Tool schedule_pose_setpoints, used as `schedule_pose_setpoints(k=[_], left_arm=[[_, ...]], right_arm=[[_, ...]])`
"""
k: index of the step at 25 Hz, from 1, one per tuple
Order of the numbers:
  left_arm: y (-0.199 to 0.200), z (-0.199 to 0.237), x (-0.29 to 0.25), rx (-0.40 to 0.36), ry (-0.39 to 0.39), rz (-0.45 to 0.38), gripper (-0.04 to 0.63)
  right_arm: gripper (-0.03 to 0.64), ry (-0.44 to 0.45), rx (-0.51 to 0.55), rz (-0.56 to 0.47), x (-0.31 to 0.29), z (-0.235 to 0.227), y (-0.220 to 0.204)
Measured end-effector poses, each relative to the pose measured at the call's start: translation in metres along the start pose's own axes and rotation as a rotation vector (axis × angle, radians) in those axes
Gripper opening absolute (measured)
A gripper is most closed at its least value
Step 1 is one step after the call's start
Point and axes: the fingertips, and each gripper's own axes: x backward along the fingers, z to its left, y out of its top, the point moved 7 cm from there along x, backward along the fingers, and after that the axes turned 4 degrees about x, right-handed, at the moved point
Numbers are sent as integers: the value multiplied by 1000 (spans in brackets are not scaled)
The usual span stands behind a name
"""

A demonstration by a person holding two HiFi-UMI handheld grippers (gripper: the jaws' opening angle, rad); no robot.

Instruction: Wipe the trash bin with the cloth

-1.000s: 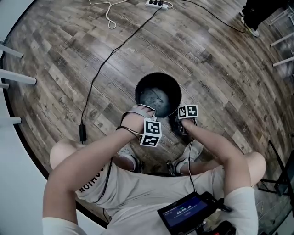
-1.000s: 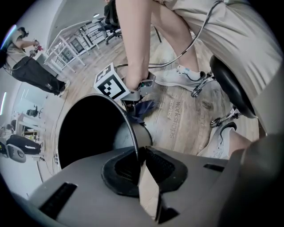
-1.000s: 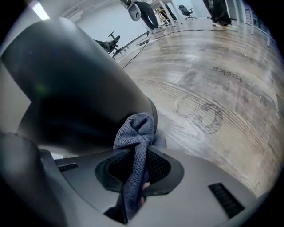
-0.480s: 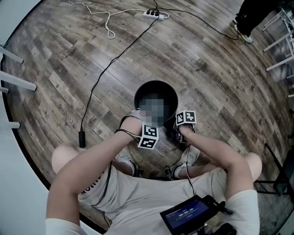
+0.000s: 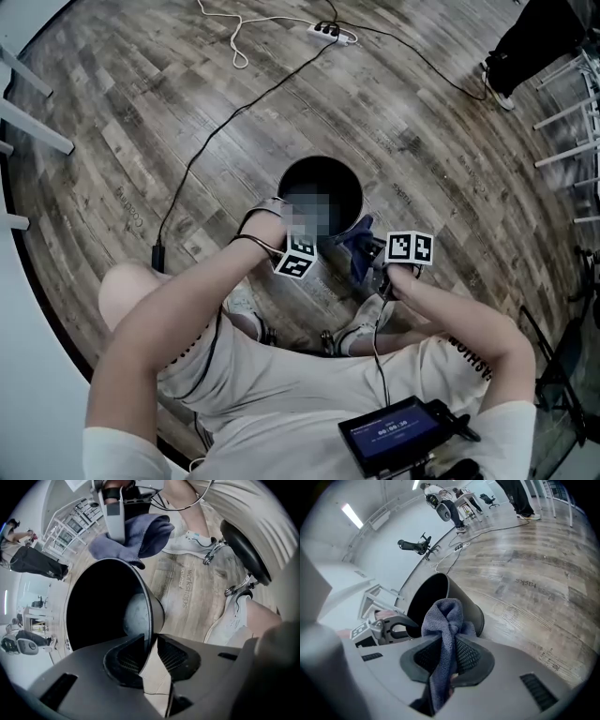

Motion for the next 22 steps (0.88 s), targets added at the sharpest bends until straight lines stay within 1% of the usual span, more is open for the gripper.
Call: schedule_pose_setpoints(k=[3, 7, 11, 16, 22], left_arm=[[1, -1, 1, 2, -15, 4, 92], [6, -4, 4, -8, -19, -5, 80], [12, -9, 6, -12, -32, -25, 63], [23, -11, 7, -30, -47, -51, 49], [26, -10, 7, -36, -64, -59, 44]], right_arm=[[64, 34, 20, -29, 1, 14, 7], [64, 25, 44, -38, -10, 12, 13], [64, 1, 56, -28, -29, -5, 11], [64, -45, 79, 10, -61, -34, 4], [64, -103, 57, 48, -112, -75, -13]])
